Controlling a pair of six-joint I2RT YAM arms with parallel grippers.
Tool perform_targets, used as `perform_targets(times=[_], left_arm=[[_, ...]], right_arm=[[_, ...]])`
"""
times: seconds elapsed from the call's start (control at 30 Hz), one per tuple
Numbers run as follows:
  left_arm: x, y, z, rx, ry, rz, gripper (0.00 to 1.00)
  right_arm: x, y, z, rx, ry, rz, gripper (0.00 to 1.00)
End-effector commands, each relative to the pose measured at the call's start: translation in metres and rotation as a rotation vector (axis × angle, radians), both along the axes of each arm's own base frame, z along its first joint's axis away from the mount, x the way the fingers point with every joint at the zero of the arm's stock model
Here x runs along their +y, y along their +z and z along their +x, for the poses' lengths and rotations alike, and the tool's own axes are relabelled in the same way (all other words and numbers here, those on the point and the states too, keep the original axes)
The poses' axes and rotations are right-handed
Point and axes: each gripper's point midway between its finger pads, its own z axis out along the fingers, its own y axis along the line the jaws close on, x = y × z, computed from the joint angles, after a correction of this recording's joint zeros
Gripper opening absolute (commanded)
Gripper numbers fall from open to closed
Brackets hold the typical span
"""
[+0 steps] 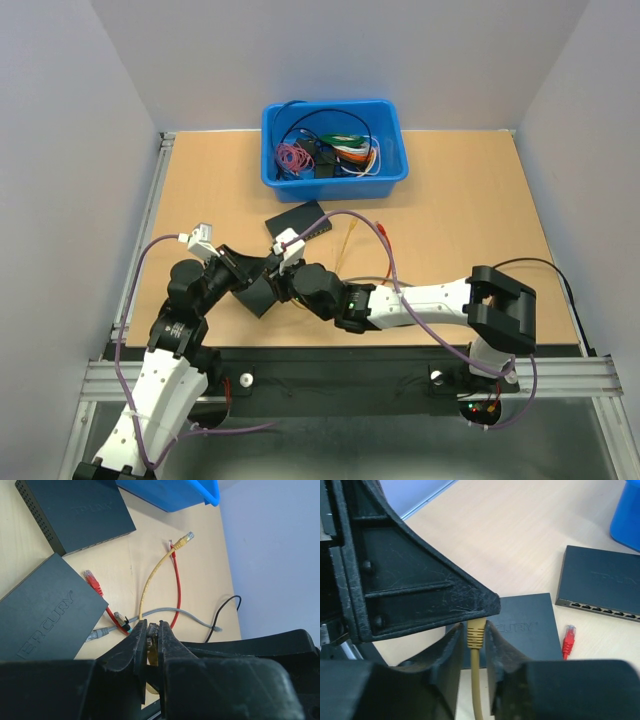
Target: Insert the plug into the switch port
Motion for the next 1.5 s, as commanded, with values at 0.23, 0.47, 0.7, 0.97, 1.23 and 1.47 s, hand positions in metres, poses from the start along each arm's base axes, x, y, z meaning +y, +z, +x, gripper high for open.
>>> perform_targets(times=[0.23, 0.47, 0.7, 0.97, 1.23, 1.47], left_arm=[[-0.004, 0.018, 0.000, -0.069, -0.022, -0.019, 0.00], [-0.004, 0.014, 0.004, -0.063, -0.018, -0.022, 0.48], [0.007, -0.002, 0.019, -0.045, 0.065, 0.020, 0.86], [0.031, -0.027, 0.051, -0.047, 0.204, 0.143, 0.88], [0.048, -0.046, 0.078, -0.024, 0.268, 0.216, 0.89], [0.065, -0.081, 0.086, 0.040, 0.206, 0.109, 0.89]], right_arm=[[0.006, 0.029, 0.004, -0.021, -0.037, 0.094, 0.03], [0.002, 0.021, -0.001, -0.014, -0.016, 0.081, 0.00], [-0.043, -0.028, -0.011, 0.050, -0.052, 0.005, 0.00], [-0.059, -0.088, -0.031, 0.167, -0.006, -0.078, 0.00], [-0.032, -0.126, -0.039, 0.230, 0.061, -0.145, 0.00], [-0.016, -0.141, -0.036, 0.234, 0.070, -0.170, 0.00]])
